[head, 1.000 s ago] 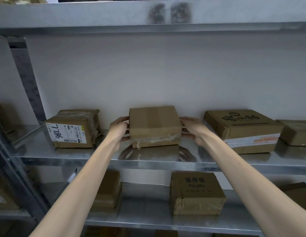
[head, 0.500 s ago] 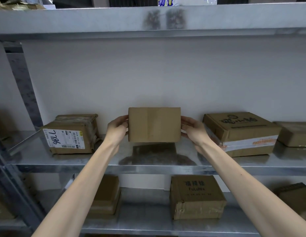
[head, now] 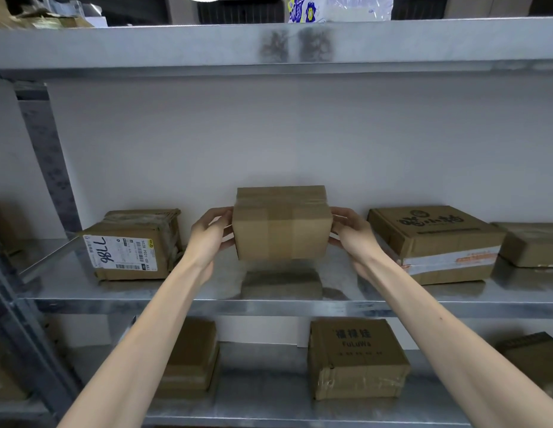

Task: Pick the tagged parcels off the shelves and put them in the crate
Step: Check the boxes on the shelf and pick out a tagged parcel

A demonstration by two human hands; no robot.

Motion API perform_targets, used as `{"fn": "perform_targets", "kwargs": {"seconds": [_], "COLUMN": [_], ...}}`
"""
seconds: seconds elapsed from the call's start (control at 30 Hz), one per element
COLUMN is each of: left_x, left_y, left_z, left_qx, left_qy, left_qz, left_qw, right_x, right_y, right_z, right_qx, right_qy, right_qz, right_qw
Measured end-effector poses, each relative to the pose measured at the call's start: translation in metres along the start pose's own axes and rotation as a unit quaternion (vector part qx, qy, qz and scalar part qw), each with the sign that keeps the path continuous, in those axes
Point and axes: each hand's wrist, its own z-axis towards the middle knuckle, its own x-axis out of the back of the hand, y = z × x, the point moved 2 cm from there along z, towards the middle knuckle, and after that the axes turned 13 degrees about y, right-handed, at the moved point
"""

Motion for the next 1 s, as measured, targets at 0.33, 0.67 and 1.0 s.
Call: {"fn": "perform_targets", "kwargs": {"seconds": [0.33, 0.67, 1.0], "left_x": [-0.0034, 0.0039, 0.0045], "left_y": [-0.0018, 0.0001, -0.0022], "left_z": [-0.0028, -0.0033, 0.0016], "left_qx": [0.02, 0.023, 0.028], "left_qy": [-0.015, -0.023, -0.001], "left_qz": [0.006, 0.019, -0.018], "left_qw": [1.0, 0.999, 0.999], "right_x": [0.0011, 0.0026, -0.0021], "right_y": [-0.0001, -0.002, -0.0004], "right_z": [-0.0081, -0.0056, -0.0043], "right_qx": [0.026, 0.002, 0.018], "right_qy": [0.005, 0.005, 0.026], "right_qz": [-0.047, -0.031, -0.019], "right_qw": [0.999, 0.999, 0.999]}}
